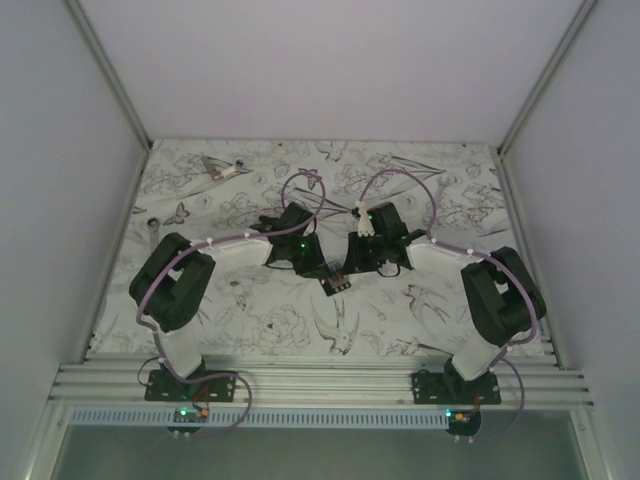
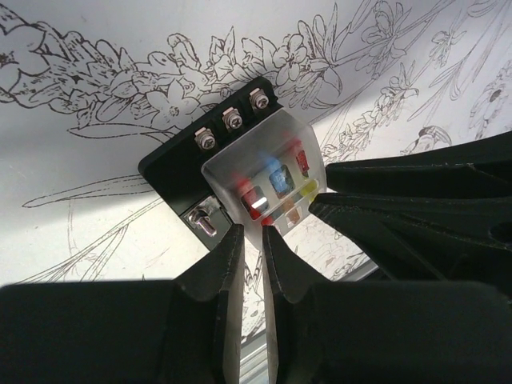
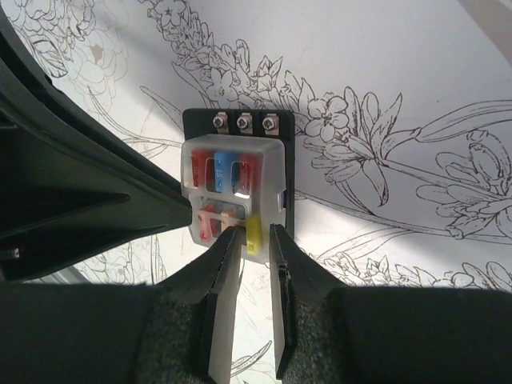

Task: Snap on the fuse box
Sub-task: Close the fuse box cover on the fuse box base.

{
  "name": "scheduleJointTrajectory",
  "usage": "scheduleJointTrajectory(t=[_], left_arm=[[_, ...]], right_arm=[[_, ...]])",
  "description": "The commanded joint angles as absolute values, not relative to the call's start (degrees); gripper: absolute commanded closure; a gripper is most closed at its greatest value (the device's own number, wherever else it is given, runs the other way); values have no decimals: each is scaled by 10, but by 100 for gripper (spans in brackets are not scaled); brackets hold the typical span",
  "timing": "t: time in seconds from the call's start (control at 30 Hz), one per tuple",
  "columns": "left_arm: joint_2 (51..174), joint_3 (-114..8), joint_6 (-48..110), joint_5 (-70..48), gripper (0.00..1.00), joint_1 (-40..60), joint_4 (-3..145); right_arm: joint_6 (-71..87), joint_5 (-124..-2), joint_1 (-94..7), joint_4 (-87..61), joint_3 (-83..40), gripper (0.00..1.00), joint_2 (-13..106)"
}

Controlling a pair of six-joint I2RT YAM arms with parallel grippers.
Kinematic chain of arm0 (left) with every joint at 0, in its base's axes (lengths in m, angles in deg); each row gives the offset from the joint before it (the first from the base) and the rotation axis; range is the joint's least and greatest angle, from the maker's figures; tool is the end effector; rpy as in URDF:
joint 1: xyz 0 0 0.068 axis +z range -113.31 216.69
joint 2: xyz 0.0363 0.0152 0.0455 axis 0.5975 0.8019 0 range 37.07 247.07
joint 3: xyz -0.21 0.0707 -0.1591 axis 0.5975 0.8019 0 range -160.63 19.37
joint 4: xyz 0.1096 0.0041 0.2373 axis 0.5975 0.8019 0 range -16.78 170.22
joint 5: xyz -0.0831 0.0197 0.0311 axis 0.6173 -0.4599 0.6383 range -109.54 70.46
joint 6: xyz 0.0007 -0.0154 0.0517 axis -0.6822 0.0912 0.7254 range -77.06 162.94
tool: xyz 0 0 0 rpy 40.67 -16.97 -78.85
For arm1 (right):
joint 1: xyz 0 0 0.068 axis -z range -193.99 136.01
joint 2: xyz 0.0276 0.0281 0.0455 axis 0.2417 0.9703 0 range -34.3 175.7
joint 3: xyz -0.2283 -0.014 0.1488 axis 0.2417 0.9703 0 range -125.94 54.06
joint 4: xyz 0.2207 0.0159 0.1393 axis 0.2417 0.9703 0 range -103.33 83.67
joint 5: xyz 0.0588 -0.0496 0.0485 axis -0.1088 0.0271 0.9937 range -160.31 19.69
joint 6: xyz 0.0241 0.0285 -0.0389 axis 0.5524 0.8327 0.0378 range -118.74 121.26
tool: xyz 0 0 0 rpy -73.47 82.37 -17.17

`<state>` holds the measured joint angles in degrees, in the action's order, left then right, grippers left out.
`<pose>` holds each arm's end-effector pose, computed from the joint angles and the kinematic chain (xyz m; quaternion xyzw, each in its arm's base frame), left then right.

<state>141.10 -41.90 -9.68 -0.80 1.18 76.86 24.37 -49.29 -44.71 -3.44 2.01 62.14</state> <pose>0.3018 -0.2294 0.1693 -0.0765 0.9149 -0.3635 0.1582 0.2765 0.1792 0.1603 -0.1179 0.9300 0.2914 0.1903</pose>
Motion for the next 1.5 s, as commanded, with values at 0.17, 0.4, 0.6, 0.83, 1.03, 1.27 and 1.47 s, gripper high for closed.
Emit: scheduleJointTrajectory(t=[0.17, 0.4, 0.6, 0.83, 1.03, 1.27, 1.47], left_arm=[[1481, -312, -119, -59, 94, -1, 815], [1478, -277, -132, -68, 96, -2, 813], [1380, -300, -115, -79, 91, -7, 813], [1311, -377, -91, -81, 73, -7, 815], [1232, -378, -78, -102, 50, 1, 817], [1150, -286, -82, -104, 28, 79, 835], [1061, -204, -76, -98, 16, 154, 855]], right_arm=[[224, -581, -509, 47, 22, 75, 747], [219, -603, -520, 56, 19, 76, 741], [181, -638, -533, 62, -11, 73, 661], [132, -674, -533, 81, -71, 67, 601], [108, -692, -545, 125, -116, 49, 586], [105, -713, -593, 179, -169, 26, 636], [103, -729, -618, 211, -213, 21, 688]])
